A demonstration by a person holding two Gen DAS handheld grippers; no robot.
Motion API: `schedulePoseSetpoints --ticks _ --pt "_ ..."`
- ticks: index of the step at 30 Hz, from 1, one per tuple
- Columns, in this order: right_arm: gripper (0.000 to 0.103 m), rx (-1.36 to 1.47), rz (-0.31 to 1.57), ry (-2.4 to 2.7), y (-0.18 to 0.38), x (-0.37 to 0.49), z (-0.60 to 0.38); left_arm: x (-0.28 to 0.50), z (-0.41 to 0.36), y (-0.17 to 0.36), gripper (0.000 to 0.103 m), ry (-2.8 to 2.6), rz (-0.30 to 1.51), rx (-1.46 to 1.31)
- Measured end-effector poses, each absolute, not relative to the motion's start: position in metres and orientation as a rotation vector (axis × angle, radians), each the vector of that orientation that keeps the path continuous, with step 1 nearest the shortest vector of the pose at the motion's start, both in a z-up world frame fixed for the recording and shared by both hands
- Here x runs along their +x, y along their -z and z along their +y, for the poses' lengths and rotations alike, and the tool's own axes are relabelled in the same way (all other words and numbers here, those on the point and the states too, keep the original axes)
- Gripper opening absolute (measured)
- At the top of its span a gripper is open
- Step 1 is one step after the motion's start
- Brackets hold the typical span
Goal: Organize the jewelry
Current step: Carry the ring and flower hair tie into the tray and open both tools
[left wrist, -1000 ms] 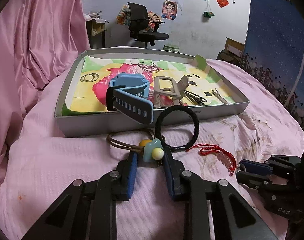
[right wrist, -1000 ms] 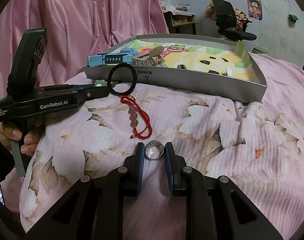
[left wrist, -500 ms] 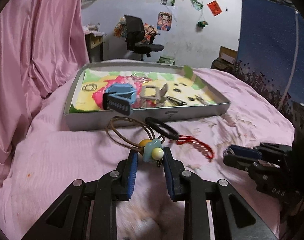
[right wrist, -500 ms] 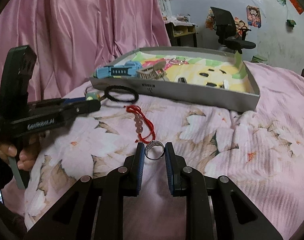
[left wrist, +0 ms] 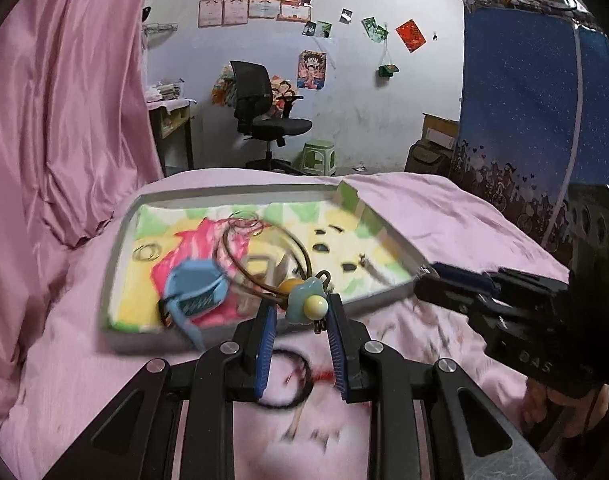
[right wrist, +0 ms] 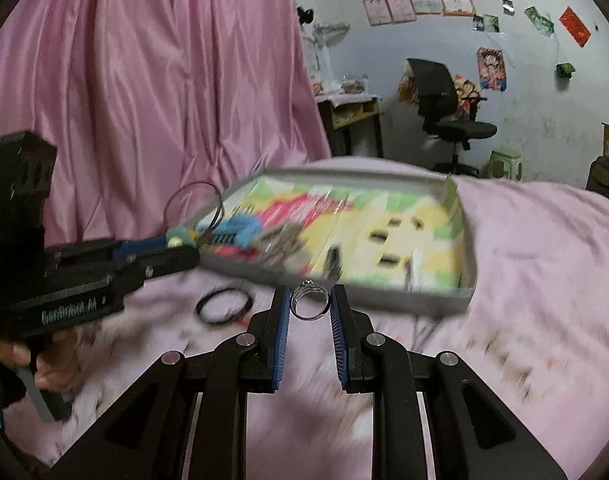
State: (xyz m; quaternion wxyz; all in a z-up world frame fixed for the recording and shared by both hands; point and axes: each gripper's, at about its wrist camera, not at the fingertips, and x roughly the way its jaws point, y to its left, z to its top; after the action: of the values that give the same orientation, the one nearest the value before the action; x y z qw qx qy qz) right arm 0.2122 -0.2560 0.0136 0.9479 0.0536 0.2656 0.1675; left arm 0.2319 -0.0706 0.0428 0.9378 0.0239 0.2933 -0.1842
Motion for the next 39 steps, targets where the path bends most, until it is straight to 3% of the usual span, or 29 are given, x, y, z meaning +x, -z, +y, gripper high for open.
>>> schedulePoseSetpoints --ticks 14,23,39 --pt "0.018 0.215 0.662 -0.241 0.003 0.309 -0.291 0.309 -0.111 -0.017 0.024 0.419 0.784 0.001" --pt "0.018 0.233 0.722 -0.229 0.029 0.314 -0.291 0.321 -0.117 0.005 0.024 0.437 0.883 0.006" --pt "0.019 0.245 0.757 -0.219 0.043 0.319 -0.292 0.325 -0.11 0.011 0.024 0.45 0.895 -0.03"
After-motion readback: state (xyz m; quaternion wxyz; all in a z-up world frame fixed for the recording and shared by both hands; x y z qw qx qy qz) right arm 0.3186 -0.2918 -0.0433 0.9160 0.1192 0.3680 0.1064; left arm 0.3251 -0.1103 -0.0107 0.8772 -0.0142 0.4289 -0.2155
